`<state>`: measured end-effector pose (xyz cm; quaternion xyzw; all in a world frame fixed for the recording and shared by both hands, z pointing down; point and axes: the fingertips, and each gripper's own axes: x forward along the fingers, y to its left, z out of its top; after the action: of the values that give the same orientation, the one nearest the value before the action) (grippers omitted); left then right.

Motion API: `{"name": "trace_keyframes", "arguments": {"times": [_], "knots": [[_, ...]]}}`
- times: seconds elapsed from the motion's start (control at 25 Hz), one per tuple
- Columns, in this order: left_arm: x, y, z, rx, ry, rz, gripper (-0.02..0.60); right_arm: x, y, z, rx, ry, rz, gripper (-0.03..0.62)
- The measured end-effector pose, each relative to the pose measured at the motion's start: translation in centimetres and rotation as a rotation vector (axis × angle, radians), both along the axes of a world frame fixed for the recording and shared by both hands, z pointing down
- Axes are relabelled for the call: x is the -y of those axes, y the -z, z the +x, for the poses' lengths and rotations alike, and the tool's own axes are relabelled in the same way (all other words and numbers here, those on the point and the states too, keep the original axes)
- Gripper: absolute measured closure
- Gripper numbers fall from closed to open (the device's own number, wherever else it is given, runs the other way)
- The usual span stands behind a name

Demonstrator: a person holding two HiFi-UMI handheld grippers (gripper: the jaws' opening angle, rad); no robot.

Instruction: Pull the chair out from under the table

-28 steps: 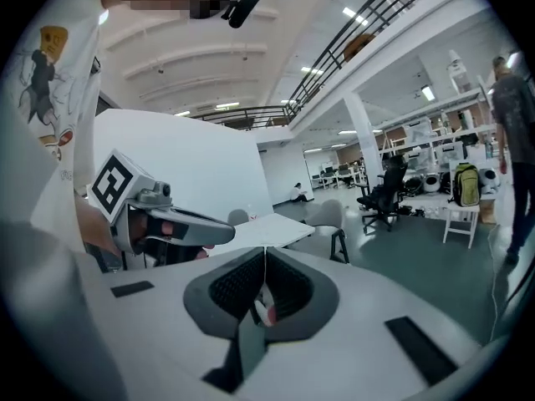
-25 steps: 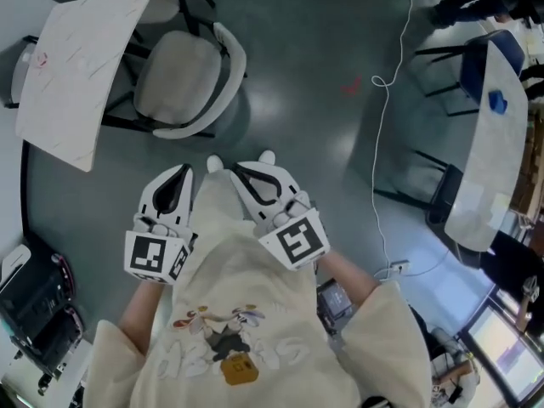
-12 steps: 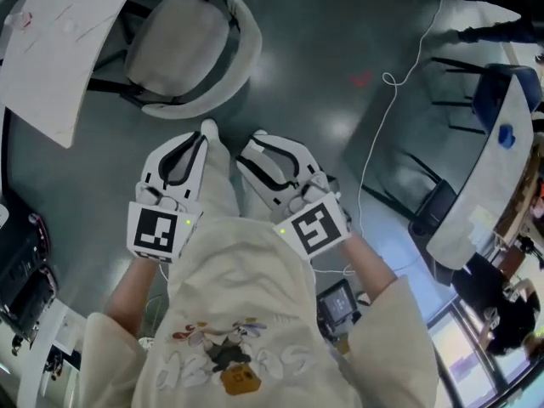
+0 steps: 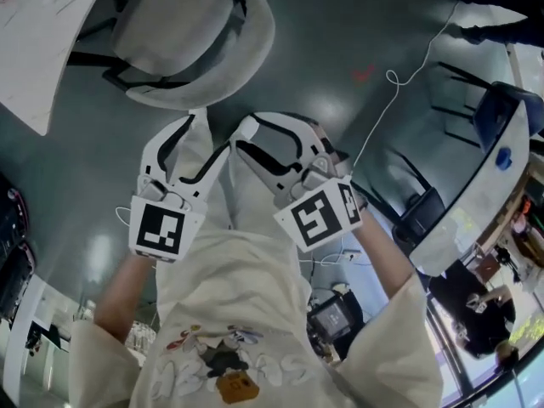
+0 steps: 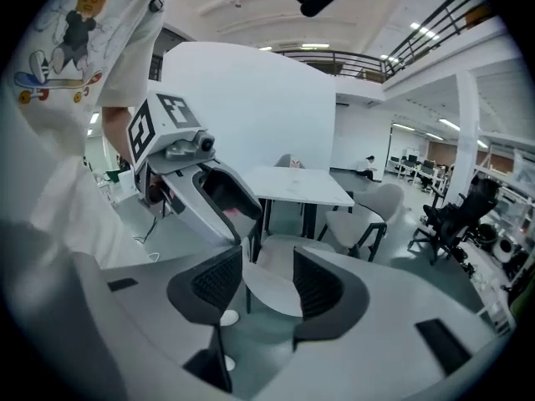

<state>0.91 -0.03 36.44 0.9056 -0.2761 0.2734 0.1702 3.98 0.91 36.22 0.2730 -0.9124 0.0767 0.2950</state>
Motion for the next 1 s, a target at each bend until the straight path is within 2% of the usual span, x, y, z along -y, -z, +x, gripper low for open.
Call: {"name": "trace_keyframes", "arguments": {"times": [0.12, 0.24, 0.52, 0.84, 1.0], "knots": [[0.5, -1.9, 0.5, 0.039, -0.039, -0.014, 0.291, 0.8, -1.9, 0.3, -0.026, 0.055, -0.024, 0.418], [0.9, -3.4, 0.6, 0.039, -0.030, -0.046, 0.259, 1.3, -3.5, 0.0, -0.072, 0.140, -0.013, 0.413], [2.1, -7.3, -0.1, 0.085, -0.042, -0.089, 0.258, 2.5, -7.8, -0.5, -0.233, 0.376, 0.049, 0.398], [2.9, -11.4, -0.3, 0.170, -0.089, -0.099, 0.258, 4.6, -11.1, 0.0, -0.356, 0.520, 0.096, 0.393], [3.2, -13.6, 0.2, 0.190, -0.141, -0.116, 0.258, 5.4, -12.9, 0.1, -0.445, 0.639, 0.152, 0.393]]}}
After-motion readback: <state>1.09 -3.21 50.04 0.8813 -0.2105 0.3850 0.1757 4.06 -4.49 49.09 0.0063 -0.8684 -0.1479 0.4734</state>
